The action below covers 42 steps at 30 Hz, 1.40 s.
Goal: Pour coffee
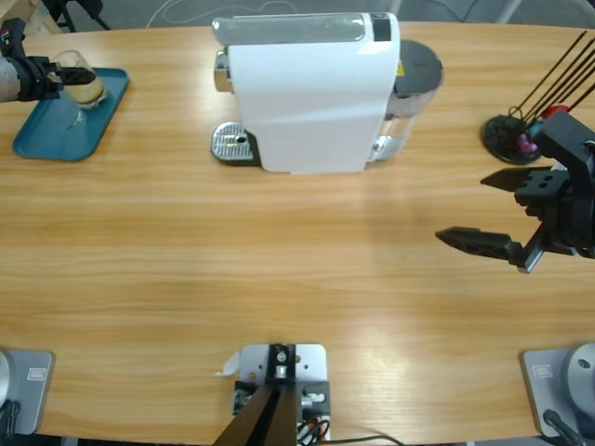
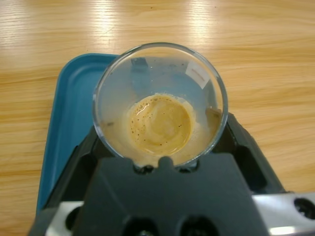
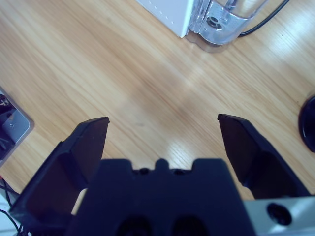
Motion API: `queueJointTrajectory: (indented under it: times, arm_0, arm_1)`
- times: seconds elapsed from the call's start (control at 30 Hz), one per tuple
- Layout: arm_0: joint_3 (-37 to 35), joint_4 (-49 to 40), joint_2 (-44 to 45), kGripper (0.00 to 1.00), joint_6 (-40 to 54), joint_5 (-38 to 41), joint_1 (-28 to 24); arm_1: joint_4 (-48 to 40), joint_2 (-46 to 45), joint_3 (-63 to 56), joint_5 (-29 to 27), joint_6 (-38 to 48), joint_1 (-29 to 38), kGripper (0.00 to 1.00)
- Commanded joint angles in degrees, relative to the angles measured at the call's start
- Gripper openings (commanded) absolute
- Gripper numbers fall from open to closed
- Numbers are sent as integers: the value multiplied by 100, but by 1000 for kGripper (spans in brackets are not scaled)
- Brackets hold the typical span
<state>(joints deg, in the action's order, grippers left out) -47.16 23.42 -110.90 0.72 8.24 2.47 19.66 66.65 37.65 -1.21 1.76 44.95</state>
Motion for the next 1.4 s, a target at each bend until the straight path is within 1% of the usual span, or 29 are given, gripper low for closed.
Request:
queueJointTrajectory:
  times: [0.03,0.2,0.3,0.37,0.47,0.6,0.67,0.7,0.77,0.83,0.87,0.97,1.07,1.17,1.3,1.37,1.4]
  arm_0:
    - [337,-92,112,1000,-114,-398,-9]
    - [685,-110,1253,1000,-116,-602,-25]
    - [770,-577,2128,1000,-239,-560,12]
    - [791,-1282,2754,1000,-343,-569,172]
    - [844,-2650,3622,1000,-613,-580,379]
    - [691,-4418,4830,1000,-707,-441,1281]
    - [515,-5107,5136,1000,-719,-251,1678]
    - [455,-5334,5245,1000,-707,-24,1866]
    - [417,-5534,5438,1000,-654,586,2283]
    - [373,-5665,5760,1000,-590,744,2671]
    - [410,-5665,6004,1000,-590,758,2759]
    - [654,-5607,6532,1000,-599,723,2768]
    - [794,-5642,6669,1000,-564,741,2768]
    - [801,-5600,6546,1000,-573,741,2768]
    - [823,-5529,6445,1000,-573,799,2768]
    - [942,-5304,6437,1000,-583,846,2768]
    - [1062,-5079,6426,1000,-592,844,2768]
  arm_1:
    - [-24,148,-21,-3,-35,-57,1000]
    - [-24,139,-33,57,-41,-53,1000]
    - [-24,74,-38,43,-41,-52,1000]
    - [-45,27,-58,1,-37,-55,1000]
    - [-96,-3,-95,-32,-35,-53,1000]
    - [-140,-135,-154,-235,9,-52,1000]
    - [-164,-209,-168,-314,47,-53,1000]
    - [-173,-228,-170,-394,54,-55,1000]
    - [-189,-293,-170,-540,139,-55,1000]
    - [-222,-381,-177,-672,151,-53,1000]
    - [-245,-407,-179,-723,158,-57,1000]
    - [-279,-442,-170,-829,256,-53,1000]
    - [-279,-425,-165,-961,597,-57,1000]
    - [-279,-312,-221,-1170,659,-53,1000]
    - [484,-416,201,-1345,460,-53,1000]
    - [862,-645,392,-1493,381,-53,1000]
    - [882,-727,392,-1491,378,-50,1000]
